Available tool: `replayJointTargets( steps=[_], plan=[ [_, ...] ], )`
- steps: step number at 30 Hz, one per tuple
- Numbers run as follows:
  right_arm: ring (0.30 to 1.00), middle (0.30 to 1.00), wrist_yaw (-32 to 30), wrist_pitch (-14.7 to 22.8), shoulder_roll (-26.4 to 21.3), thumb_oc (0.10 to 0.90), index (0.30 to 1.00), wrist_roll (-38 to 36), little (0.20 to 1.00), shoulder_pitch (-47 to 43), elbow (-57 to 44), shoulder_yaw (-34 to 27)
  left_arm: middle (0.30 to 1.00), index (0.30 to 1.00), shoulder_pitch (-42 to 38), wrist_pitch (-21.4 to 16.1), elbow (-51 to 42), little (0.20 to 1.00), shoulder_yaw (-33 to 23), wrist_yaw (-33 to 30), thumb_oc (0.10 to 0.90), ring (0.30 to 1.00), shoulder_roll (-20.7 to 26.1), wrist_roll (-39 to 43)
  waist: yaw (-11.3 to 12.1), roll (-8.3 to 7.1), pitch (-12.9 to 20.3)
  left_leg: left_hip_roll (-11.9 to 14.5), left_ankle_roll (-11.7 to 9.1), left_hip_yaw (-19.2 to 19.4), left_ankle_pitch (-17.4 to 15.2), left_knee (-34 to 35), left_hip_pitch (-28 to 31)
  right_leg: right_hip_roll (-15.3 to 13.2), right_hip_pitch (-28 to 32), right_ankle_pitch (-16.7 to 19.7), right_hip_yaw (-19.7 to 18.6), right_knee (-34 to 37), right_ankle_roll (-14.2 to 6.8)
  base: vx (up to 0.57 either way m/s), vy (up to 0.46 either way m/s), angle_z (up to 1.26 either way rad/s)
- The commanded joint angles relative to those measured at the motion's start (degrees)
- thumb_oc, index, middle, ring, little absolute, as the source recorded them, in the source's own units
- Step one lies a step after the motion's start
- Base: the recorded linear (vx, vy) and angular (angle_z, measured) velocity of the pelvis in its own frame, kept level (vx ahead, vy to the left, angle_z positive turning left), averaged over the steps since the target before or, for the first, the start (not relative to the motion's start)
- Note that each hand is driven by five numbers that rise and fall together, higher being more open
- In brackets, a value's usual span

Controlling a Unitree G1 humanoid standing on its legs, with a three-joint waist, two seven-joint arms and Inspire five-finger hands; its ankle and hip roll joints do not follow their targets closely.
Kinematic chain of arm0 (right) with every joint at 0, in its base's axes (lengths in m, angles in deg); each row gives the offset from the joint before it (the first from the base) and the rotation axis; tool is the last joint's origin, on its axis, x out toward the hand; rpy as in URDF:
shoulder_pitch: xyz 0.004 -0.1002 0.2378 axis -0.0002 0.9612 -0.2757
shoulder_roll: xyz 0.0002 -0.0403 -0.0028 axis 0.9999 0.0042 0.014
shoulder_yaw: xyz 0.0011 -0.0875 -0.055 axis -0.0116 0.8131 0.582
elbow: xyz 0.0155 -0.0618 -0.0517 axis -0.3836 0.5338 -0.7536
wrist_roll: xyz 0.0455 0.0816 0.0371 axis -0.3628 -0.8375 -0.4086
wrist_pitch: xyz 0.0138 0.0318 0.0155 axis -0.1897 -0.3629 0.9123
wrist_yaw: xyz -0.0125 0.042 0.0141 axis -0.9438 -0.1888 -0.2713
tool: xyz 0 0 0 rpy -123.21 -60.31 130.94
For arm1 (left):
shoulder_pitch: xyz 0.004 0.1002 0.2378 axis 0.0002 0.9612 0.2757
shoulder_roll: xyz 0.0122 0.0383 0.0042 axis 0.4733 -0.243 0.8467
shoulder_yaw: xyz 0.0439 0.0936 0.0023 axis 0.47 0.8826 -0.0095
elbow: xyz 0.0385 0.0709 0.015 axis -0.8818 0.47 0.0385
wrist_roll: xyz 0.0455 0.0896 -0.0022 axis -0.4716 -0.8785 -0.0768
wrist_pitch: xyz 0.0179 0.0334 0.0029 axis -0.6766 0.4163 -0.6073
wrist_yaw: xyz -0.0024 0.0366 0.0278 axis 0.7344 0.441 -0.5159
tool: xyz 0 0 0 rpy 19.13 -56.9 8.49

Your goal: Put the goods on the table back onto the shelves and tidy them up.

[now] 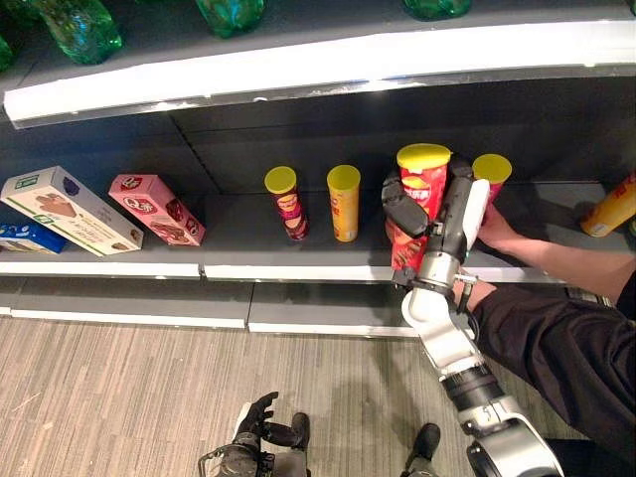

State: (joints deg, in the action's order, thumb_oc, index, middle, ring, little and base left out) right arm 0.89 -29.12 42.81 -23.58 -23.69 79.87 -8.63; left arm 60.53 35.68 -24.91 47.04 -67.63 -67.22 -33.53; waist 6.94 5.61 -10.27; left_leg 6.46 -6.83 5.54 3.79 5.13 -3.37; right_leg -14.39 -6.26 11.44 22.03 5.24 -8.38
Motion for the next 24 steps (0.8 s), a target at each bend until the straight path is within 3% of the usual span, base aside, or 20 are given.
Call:
replayJointTargets(
  steps=[1, 5, 6, 12, 14, 17, 21, 24],
  plan=[
    [0.300, 0.300, 1.6, 8.5, 1.6, 0.400, 0.300, 2.5, 0.300, 1.0, -11.8, 0.1, 0.900, 0.900, 4.3, 1.2, 6.0, 0.900, 3.9, -0.3, 0.800, 0.900, 2.3, -4.6, -0.2, -2.30, 2.3, -1.2, 2.4, 2.5, -7.8, -0.1, 4.8, -1.7, 2.1, -2.2, -3.2, -0.2, -2.8, 0.08, 0.021, -0.03],
    [0.300, 0.300, 4.5, 10.2, 1.3, 0.400, 0.300, 0.2, 0.300, 8.3, -17.0, 2.5, 0.900, 0.900, 4.6, 1.3, 6.8, 0.900, 2.9, -0.7, 0.800, 0.900, 1.7, -5.0, -2.3, -3.04, 3.3, -0.9, 2.2, 3.7, -8.2, -0.1, 7.0, -1.2, 3.4, -2.6, -4.2, -0.2, -2.7, 0.04, 0.026, -0.14],
    [0.300, 0.300, 6.8, 11.6, 0.0, 0.400, 0.300, -0.5, 0.300, 15.7, -22.0, 4.0, 0.900, 0.900, 4.8, 1.2, 7.2, 0.900, 1.9, -1.7, 0.800, 0.900, 1.3, -4.8, -4.3, -3.37, 4.1, -0.7, 2.1, 4.9, -8.4, -0.1, 8.3, -0.8, 4.0, -2.8, -4.9, -0.2, -2.6, 0.04, 0.034, -0.21],
    [0.300, 0.300, 9.6, 13.6, -1.3, 0.400, 0.300, -2.5, 0.300, 24.9, -26.9, 5.7, 0.900, 0.900, 5.1, 0.7, 7.7, 0.900, 0.7, -3.4, 0.800, 0.900, 0.3, -4.0, -7.1, -3.48, 5.1, -0.4, 1.9, 6.7, -8.6, -0.1, 10.2, -0.2, 4.6, -2.7, -6.3, -0.2, -2.4, 0.00, 0.007, -0.27],
    [0.300, 0.300, 11.0, 14.9, -2.3, 0.400, 0.300, -3.9, 0.300, 30.2, -28.1, 6.0, 0.900, 0.900, 5.5, 0.4, 8.1, 0.900, -0.4, -4.5, 0.800, 0.900, -0.3, -2.6, -9.5, -3.58, 6.1, 0.7, 1.4, 8.7, -8.3, -0.1, 11.7, 0.7, 4.9, -3.0, -7.5, -0.2, -2.1, 0.00, -0.069, -0.40],
    [0.300, 0.300, 11.2, 15.2, -2.7, 0.400, 0.300, -4.6, 0.300, 31.6, -28.2, 6.1, 0.900, 0.900, 6.0, 0.3, 8.0, 0.900, -0.7, -4.9, 0.800, 0.900, -0.6, -2.2, -10.3, -3.54, 6.6, 1.3, 1.1, 9.6, -8.2, -0.1, 12.5, 1.4, 5.2, -3.4, -8.1, -0.2, -1.9, 0.02, -0.089, -0.28],
    [0.300, 0.300, 9.5, 15.1, -4.3, 0.400, 0.300, -4.0, 0.300, 32.0, -27.7, 5.3, 0.900, 0.900, 6.6, 0.2, 8.0, 0.900, -1.3, -6.2, 0.800, 0.900, -1.3, 0.2, -11.5, -2.74, 7.3, 4.3, -0.6, 12.3, -6.8, -0.1, 15.1, 4.5, 6.8, -5.8, -9.1, -0.3, -0.2, 0.04, -0.178, -0.22],
    [0.300, 0.300, 8.9, 15.2, -5.1, 0.400, 0.300, -3.6, 0.300, 32.1, -27.9, 5.1, 0.900, 0.900, 7.0, 0.0, 7.4, 0.900, -1.7, -6.6, 0.800, 0.900, -1.7, 1.9, -11.6, -2.47, 6.7, 6.3, -1.3, 12.8, -7.0, -4.0, 15.1, 6.4, 7.9, -7.4, -9.7, -0.6, 1.1, 0.04, -0.219, -0.14]
  ],
)
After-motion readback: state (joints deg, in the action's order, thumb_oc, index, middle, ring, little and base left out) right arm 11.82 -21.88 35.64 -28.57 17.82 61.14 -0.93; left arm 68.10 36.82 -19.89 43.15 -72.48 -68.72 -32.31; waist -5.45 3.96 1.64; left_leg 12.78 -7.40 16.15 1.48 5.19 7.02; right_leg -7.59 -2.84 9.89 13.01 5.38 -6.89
